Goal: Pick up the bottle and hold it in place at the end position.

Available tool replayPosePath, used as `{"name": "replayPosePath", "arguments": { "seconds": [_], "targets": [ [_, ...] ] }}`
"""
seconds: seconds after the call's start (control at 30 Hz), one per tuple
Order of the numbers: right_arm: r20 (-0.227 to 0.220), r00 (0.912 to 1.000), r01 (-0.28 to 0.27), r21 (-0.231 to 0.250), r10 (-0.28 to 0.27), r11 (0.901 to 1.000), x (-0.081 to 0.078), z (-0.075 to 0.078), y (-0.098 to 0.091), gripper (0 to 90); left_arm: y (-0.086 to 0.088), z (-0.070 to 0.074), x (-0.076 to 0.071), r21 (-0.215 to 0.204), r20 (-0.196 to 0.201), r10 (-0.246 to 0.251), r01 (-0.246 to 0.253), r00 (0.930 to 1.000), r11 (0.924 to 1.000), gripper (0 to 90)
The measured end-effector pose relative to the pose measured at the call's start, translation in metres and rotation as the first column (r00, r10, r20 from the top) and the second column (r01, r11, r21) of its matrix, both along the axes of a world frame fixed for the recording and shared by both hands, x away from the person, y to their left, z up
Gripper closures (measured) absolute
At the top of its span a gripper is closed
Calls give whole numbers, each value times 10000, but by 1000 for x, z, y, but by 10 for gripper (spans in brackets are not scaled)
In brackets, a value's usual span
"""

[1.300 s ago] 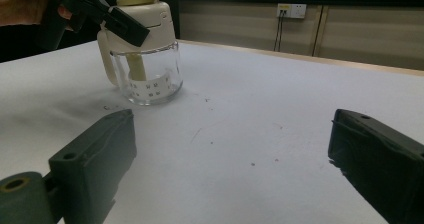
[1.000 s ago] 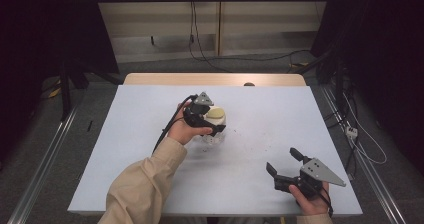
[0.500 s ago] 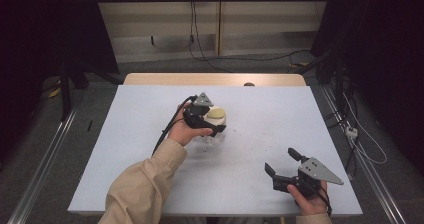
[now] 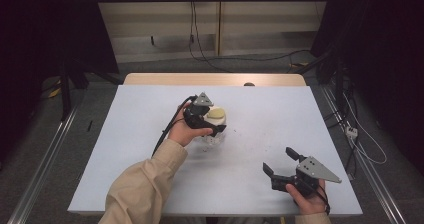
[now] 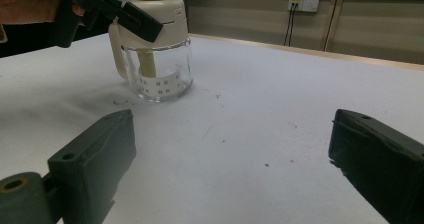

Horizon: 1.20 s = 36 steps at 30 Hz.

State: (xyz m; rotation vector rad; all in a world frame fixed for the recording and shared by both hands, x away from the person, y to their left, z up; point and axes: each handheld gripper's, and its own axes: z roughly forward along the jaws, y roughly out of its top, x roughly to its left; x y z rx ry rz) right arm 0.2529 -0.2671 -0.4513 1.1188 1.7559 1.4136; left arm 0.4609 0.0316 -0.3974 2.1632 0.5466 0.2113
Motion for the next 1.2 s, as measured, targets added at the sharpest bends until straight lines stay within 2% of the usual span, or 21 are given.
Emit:
{"name": "replayPosePath", "arguments": {
  "seconds": [0.07,0.2,0.37,0.63,0.87,1.2],
  "targets": [
    [2,10000,-7,0,7,10000,0,0,0,44,0,0,0,-181,-58,73,-74,10000,9998,93],
    [24,10000,14,49,-14,10000,1,1,0,44,1,2,-1,-141,-52,37,-38,10000,9999,91],
    [-12,10000,14,61,-14,10000,1,0,0,44,4,5,-1,-327,-52,79,-80,10000,9994,86],
    [-88,9999,97,66,-96,9999,0,0,-1,44,7,10,-6,-295,18,131,-130,9999,9995,72],
    [-59,9999,106,4,-106,9999,3,1,1,44,18,12,-10,-301,-11,177,-178,9998,9994,68],
    [-210,9995,239,-72,-241,9997,14,8,8,46,34,17,-15,-479,25,297,-295,9996,9984,67]
  ]
}}
